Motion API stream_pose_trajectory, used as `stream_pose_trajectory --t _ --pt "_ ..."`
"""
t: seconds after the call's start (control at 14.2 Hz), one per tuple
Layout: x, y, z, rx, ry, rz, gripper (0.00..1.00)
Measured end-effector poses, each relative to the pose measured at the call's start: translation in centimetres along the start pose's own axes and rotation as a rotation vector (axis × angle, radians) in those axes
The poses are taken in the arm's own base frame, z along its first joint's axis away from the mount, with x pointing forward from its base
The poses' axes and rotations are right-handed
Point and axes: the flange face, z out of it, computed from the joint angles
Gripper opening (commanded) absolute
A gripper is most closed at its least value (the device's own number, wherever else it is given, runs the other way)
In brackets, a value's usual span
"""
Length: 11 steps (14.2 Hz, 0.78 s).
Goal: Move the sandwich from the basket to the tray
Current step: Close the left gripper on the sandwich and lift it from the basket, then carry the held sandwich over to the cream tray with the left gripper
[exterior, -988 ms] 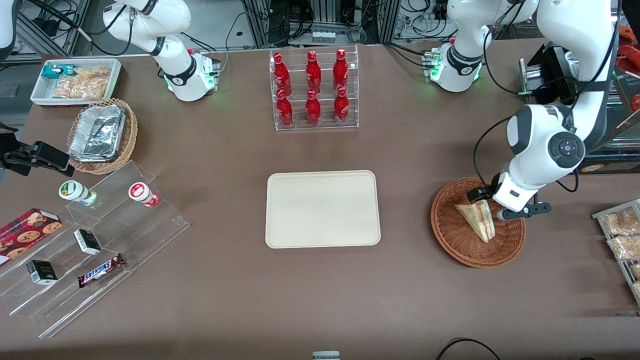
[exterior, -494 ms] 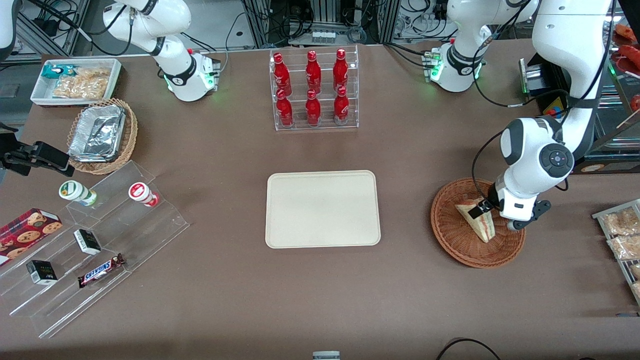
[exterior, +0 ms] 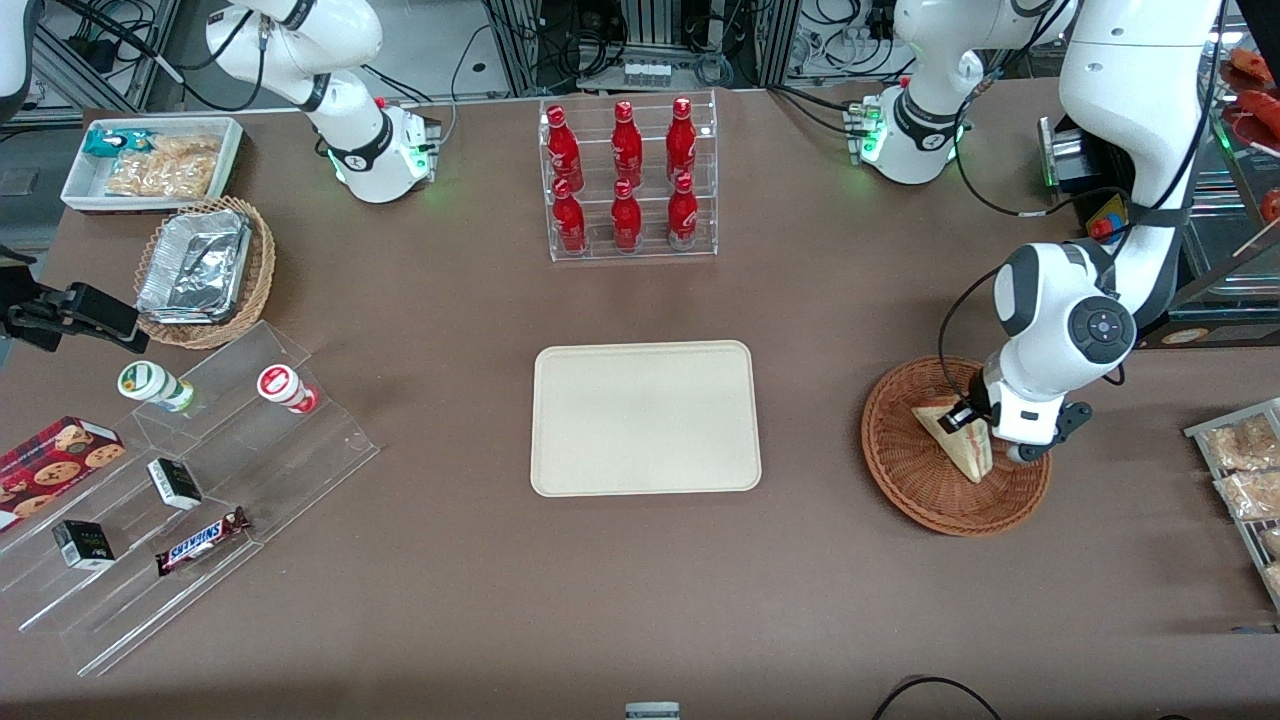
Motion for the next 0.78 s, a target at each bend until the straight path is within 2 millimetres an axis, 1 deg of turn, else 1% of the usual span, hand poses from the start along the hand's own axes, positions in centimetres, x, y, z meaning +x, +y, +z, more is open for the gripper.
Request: stream_pose_trajectory --t 0.14,0.21,0.35,0.42,0.49,0.56,0.64,0.78 --pt "-0.1 0.7 -0.8 0.03 -0.021 0.08 0.08" --pt "-0.2 1.6 -2.0 0.053 -0.043 0.154 0.1" --pt "-0.9 4.5 -5.2 0.091 -0.091 0.307 0.12" --pt "-1.7 6.3 -6.7 0.102 -0.105 0.367 0.12" --pt "-3.0 8.5 -7.8 0.108 -0.109 0.415 0.13" --pt "-4.8 11.0 -8.3 0.114 -0.108 0.456 0.13" --pt "-6.7 13.5 -8.3 0.116 -0.102 0.48 0.13" --pt "-10.3 18.5 -7.5 0.123 -0.093 0.488 0.13"
